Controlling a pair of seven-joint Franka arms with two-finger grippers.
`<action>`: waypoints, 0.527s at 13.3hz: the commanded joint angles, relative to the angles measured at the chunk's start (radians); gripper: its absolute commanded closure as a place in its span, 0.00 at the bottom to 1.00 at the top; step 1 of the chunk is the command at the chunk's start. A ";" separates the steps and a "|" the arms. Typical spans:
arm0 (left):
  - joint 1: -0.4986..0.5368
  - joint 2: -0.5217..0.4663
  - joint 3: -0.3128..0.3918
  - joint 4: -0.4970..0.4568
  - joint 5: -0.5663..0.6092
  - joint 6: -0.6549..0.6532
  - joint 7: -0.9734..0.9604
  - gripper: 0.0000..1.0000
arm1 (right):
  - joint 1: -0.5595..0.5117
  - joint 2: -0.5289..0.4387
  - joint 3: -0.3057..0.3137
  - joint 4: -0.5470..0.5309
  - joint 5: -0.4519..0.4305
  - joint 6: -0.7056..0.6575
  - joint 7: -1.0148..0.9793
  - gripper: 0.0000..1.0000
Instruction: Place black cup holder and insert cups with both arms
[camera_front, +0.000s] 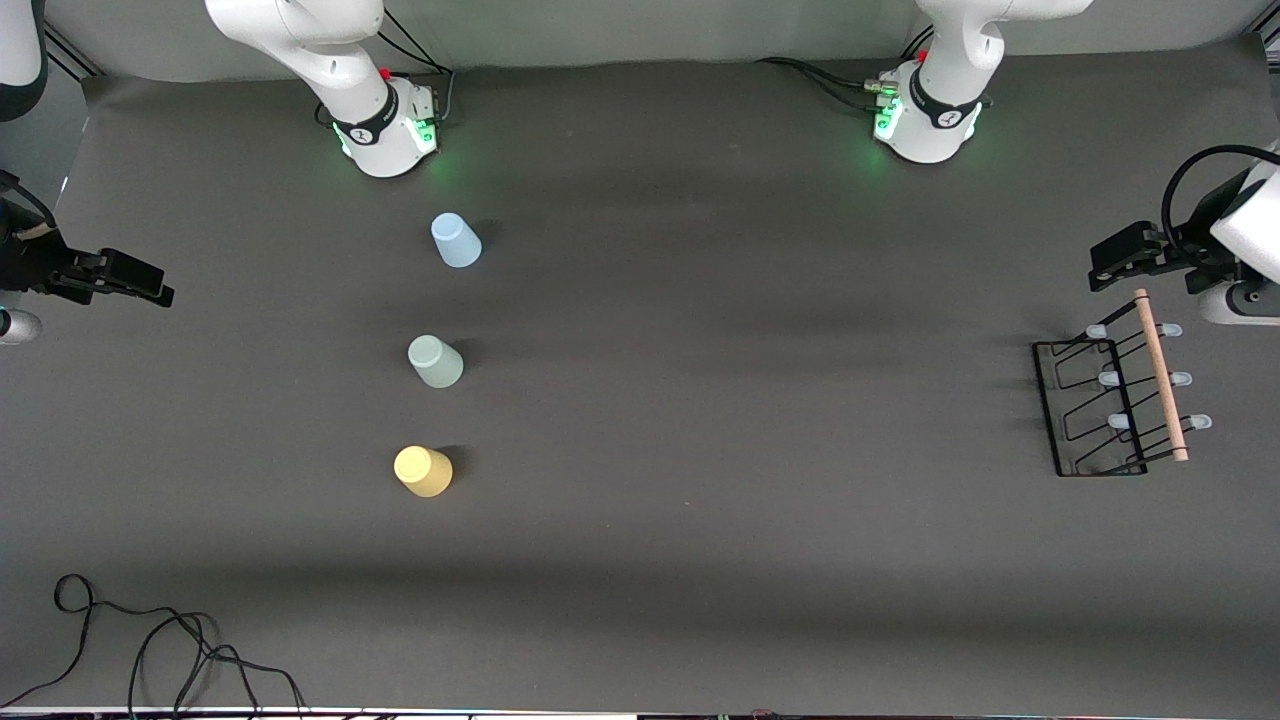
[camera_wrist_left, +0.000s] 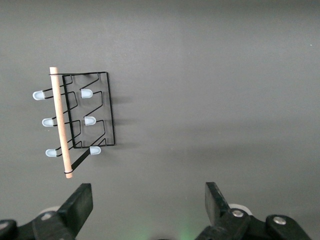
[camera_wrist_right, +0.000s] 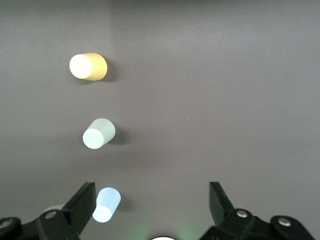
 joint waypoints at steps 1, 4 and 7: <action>-0.017 -0.017 0.009 -0.017 0.016 0.014 -0.016 0.00 | -0.001 -0.005 -0.001 0.007 -0.016 -0.013 -0.010 0.00; -0.017 -0.017 0.009 -0.017 0.017 0.014 -0.016 0.00 | 0.000 -0.003 -0.001 0.009 -0.016 -0.011 -0.009 0.00; -0.016 -0.017 0.009 -0.021 0.017 0.014 -0.016 0.00 | 0.002 -0.003 -0.001 0.009 -0.016 -0.013 -0.009 0.00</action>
